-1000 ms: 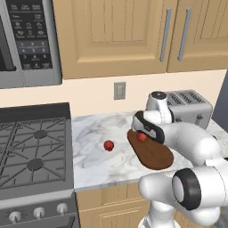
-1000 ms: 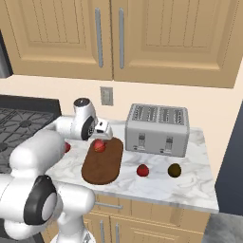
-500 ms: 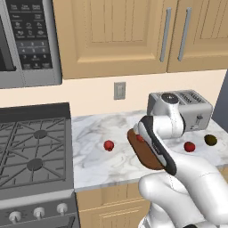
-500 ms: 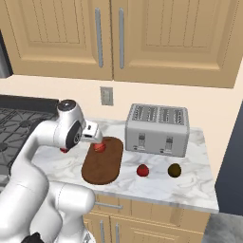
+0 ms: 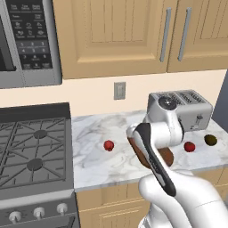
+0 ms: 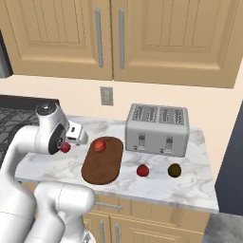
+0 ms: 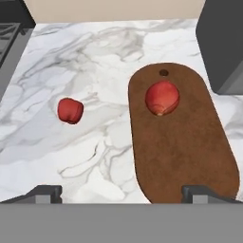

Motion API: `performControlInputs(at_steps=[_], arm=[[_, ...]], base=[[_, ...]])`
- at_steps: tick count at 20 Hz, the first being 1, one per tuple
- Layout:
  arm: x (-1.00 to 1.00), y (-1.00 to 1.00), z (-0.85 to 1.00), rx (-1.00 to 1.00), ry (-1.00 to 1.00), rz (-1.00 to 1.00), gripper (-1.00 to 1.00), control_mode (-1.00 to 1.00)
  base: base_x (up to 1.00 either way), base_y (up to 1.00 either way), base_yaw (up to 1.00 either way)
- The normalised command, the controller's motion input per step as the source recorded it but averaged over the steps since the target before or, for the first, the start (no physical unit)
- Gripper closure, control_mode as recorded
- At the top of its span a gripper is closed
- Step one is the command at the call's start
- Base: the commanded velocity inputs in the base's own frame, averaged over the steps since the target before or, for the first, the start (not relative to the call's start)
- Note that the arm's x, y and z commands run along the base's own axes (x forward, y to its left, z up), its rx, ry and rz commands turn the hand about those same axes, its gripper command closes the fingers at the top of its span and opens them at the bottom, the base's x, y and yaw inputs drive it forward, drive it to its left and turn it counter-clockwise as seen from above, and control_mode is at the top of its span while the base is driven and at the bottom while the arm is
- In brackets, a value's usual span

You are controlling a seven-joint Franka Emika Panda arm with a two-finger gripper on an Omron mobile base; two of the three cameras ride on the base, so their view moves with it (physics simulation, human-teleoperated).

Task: Place the avocado, onion, tomato, and bell pepper on the cutting board.

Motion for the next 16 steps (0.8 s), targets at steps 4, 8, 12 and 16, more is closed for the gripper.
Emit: performControlInputs(at_steps=[4,8,12,16], arm=[[0.0,0.42,0.01,0.0,0.0,0.0,-1.0,-1.0],[0.09,0.43,0.0,0.0,0.0,0.0,-1.0,-1.0],[0.19,0.35,0.0,0.0,0.0,0.0,-1.0,-1.0],[0.11,0.21,0.0,0.0,0.0,0.0,-1.0,-1.0]], base=[[0.0,0.0,0.0],[0.0,0.0,0.0],[0.0,0.0,0.0],[0.0,0.0,0.0]])
